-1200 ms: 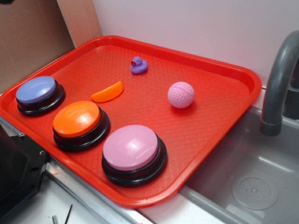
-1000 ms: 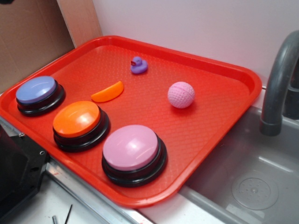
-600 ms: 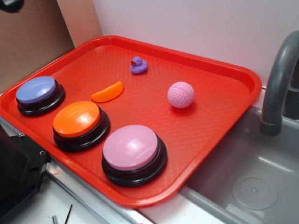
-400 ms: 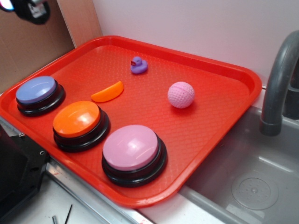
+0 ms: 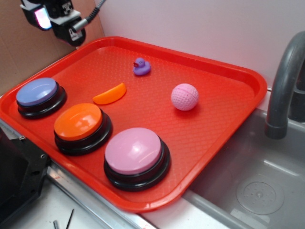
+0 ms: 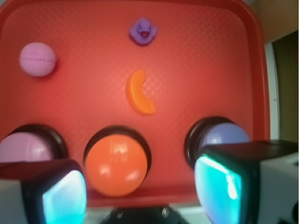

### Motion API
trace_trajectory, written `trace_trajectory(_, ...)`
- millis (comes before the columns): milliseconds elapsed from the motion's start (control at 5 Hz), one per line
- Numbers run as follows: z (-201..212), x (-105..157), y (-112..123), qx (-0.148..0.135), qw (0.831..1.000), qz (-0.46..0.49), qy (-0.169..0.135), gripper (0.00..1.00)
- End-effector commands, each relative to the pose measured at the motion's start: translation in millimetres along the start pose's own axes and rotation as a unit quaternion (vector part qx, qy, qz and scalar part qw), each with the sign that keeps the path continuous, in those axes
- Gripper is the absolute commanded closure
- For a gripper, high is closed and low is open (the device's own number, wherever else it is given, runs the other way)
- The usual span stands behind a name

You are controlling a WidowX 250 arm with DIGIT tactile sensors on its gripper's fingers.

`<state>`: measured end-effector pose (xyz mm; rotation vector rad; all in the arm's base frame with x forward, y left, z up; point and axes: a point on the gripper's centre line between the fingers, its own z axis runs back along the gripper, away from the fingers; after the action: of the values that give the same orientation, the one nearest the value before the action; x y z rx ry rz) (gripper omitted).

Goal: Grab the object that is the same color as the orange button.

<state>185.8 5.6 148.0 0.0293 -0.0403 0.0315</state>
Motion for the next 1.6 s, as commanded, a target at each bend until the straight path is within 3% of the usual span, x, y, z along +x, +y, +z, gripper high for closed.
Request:
trace_trajectory(0,-45.9,26.2,9.9,0.014,1.000,0.014,-0.008,0.00)
trace_trajectory(200,-70.9,35.8,10.6,0.008,1.000,0.012,-0.002,0.00)
trace_trajectory(600,-109.3,30.9,0.2,0.012,1.000,0.002,0.013,0.00)
trace_trajectory(1000,-132.8,33.1,10.6,-0.011,1.000,0.009,0.024,0.00)
trace_trajectory(1400,-149.6,44.4,15.4,-0.011,0.999,0.006,0.036,0.00)
